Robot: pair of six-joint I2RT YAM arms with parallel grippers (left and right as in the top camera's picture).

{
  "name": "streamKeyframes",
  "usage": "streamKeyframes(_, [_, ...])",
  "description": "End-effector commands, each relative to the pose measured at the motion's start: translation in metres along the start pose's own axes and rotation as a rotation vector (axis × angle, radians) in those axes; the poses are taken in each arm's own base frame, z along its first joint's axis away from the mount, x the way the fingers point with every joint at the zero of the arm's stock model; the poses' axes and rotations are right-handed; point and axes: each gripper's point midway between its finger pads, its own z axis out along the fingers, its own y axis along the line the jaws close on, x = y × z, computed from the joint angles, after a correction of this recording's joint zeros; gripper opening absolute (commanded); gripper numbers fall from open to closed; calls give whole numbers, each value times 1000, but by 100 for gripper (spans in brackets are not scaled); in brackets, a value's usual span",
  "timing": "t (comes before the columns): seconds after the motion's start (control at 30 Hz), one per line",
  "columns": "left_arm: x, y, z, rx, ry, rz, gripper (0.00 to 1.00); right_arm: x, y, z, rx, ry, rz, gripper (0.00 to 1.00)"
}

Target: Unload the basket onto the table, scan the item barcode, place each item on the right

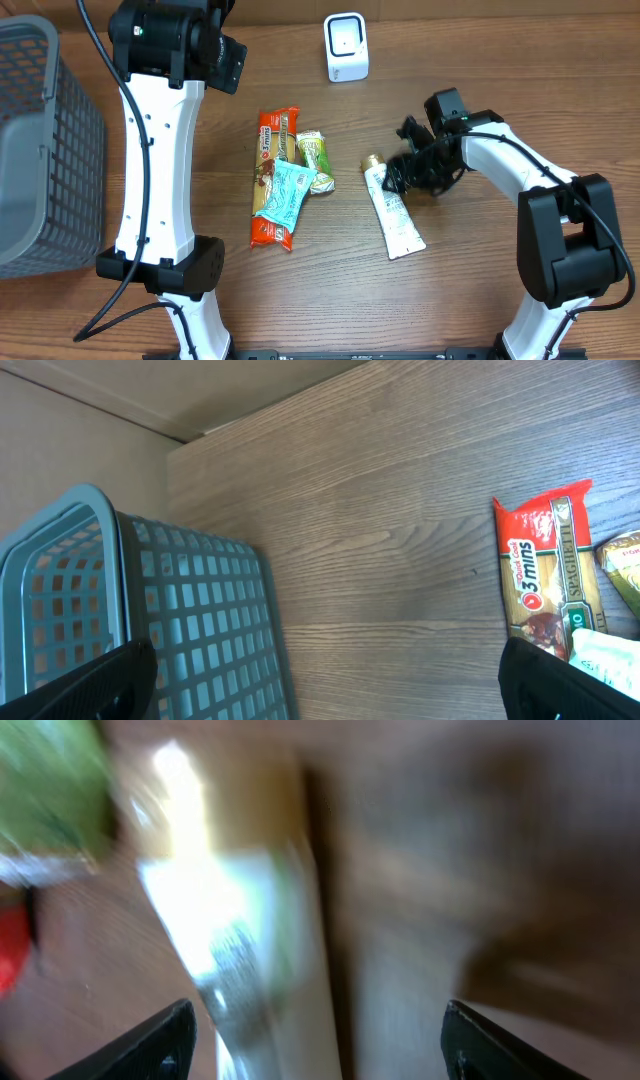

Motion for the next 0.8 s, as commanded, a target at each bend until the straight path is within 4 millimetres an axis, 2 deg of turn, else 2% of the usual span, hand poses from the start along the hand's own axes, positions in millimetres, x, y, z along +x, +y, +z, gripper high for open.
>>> streamKeyframes(0.0, [1, 2, 5, -14, 14, 15, 99, 25, -4, 9, -4, 81, 50, 79])
streamKeyframes(0.13, [1, 2, 5, -14, 14, 15, 100, 50, 0, 27, -12, 137, 46, 79])
streamKeyframes(0.27, [1, 2, 5, -14, 14, 15, 100, 63, -1, 42, -8, 149, 78, 78])
streamKeyframes(0.47, [1, 2, 5, -14, 14, 15, 100, 92, -9, 56, 1, 196, 160, 71])
streamKeyframes(0.6, [1, 2, 5, -14, 14, 15, 100, 107, -14, 65, 5, 210, 186, 70])
streamKeyframes(0.67, [1, 2, 5, -14, 14, 15, 100, 110, -16, 69, 4, 201, 184, 68])
streamKeyframes(0.77, [1, 2, 5, -13, 14, 16, 100, 109, -17, 71, 4, 188, 193, 50])
